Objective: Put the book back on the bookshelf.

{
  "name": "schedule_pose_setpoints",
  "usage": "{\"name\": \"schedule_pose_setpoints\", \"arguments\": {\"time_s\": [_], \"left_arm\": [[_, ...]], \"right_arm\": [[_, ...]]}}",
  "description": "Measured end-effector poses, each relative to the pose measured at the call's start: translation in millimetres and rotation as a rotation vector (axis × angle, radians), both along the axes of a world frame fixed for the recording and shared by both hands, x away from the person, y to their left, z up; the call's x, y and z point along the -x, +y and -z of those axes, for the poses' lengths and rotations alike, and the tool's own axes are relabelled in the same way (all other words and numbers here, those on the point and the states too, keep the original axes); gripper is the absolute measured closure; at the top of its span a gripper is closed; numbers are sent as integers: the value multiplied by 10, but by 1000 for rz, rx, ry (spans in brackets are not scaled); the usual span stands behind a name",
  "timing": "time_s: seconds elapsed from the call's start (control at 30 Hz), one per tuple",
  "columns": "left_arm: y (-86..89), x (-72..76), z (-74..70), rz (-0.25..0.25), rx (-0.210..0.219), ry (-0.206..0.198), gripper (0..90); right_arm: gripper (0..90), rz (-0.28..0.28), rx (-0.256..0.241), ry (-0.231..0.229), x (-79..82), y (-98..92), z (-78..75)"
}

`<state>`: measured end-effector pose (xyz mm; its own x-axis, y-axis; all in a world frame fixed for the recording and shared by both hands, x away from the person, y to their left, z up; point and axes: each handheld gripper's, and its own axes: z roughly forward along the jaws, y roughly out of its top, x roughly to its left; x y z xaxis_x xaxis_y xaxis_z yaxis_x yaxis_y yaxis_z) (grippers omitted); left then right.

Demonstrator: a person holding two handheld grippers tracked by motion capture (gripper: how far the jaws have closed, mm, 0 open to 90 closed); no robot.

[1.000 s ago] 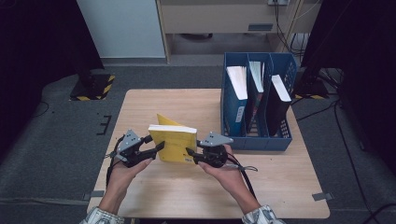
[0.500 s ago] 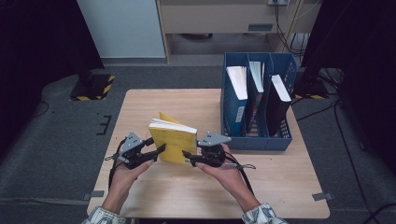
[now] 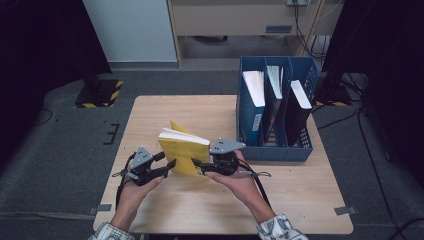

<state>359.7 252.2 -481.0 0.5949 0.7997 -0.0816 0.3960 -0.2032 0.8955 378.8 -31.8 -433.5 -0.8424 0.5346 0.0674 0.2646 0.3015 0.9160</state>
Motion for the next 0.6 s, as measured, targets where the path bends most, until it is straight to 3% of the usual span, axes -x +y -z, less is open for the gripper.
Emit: {"name": "schedule_pose_setpoints", "arguments": {"time_s": [0.13, 0.3, 0.6], "left_arm": [[54, 11, 31, -14, -36, 1, 414], [99, -13, 67, -41, -50, 15, 408], [156, -35, 88, -66, -60, 24, 398]], "right_arm": [[512, -6, -12, -10, -12, 12, -50], [552, -18, -30, -34, -70, 61, -142], [617, -37, -69, -12, -199, 159, -180]]}}
